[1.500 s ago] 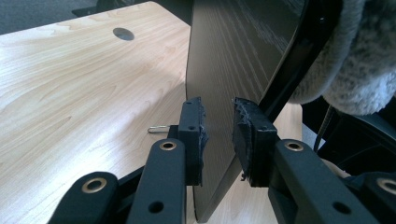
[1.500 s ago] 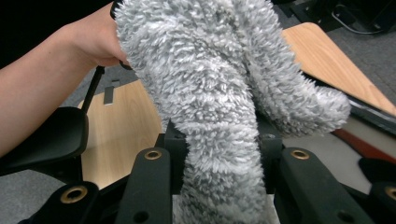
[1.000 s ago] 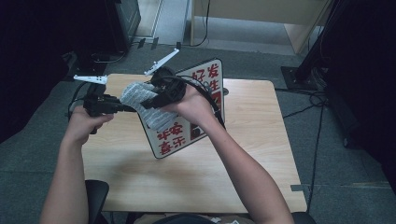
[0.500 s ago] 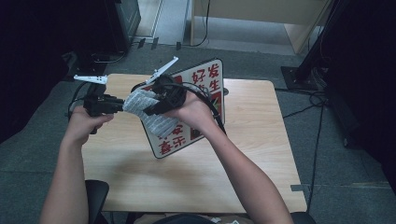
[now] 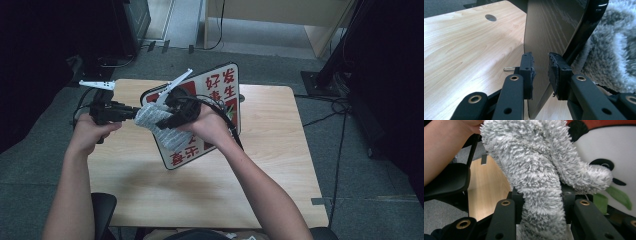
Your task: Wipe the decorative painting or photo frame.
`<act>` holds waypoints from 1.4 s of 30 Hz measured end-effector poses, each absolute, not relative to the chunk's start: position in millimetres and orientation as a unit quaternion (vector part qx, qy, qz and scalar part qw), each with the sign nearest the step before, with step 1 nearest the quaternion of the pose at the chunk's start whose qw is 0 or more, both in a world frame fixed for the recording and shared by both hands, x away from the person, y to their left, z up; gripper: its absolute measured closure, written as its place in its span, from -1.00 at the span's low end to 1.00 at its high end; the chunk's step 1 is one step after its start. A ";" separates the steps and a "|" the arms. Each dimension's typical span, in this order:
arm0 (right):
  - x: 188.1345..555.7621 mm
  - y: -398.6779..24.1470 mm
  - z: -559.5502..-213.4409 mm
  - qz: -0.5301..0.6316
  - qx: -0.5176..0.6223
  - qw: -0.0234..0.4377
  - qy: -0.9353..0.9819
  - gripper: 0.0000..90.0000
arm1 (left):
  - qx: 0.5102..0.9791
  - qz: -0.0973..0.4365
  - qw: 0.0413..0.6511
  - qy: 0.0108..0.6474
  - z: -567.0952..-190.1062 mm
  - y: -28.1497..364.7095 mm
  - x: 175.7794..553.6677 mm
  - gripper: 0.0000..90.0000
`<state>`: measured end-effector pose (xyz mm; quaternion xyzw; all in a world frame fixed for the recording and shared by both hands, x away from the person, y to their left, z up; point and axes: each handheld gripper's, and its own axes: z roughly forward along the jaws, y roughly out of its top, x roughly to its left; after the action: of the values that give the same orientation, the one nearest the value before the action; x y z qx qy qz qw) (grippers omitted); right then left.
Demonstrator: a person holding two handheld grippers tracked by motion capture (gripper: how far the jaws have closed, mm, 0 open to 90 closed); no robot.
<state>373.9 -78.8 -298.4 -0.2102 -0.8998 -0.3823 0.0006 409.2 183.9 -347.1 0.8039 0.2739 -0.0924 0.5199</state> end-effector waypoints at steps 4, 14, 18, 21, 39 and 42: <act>373.0 -79.9 -302.9 -0.384 -0.208 0.001 -0.900 0.49 | 0.803 -0.091 0.520 0.276 -347.0 183.7 408.9 0.63; 371.2 -82.6 -317.3 -0.390 -0.207 0.011 -0.897 0.49 | 0.804 -0.092 0.518 0.277 -346.8 183.9 409.1 0.64; 371.0 -84.0 -322.0 -0.390 -0.206 0.015 -0.897 0.49 | 0.803 -0.094 0.518 0.280 -346.8 183.7 409.6 0.63; 370.5 -84.5 -325.7 -0.391 -0.207 0.019 -0.897 0.49 | 0.804 -0.096 0.517 0.279 -346.9 184.1 409.9 0.63; 367.7 -88.1 -344.0 -0.392 -0.205 0.030 -0.896 0.49 | 0.803 -0.099 0.516 0.282 -347.0 184.2 410.2 0.62; 367.2 -88.6 -347.8 -0.391 -0.207 0.033 -0.896 0.49 | 0.804 -0.097 0.515 0.282 -346.9 184.2 410.1 0.62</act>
<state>367.2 -88.6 -347.8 -0.2067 -0.8964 -0.3907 0.0333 410.1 184.2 -346.9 0.8035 0.2816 -0.0969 0.5154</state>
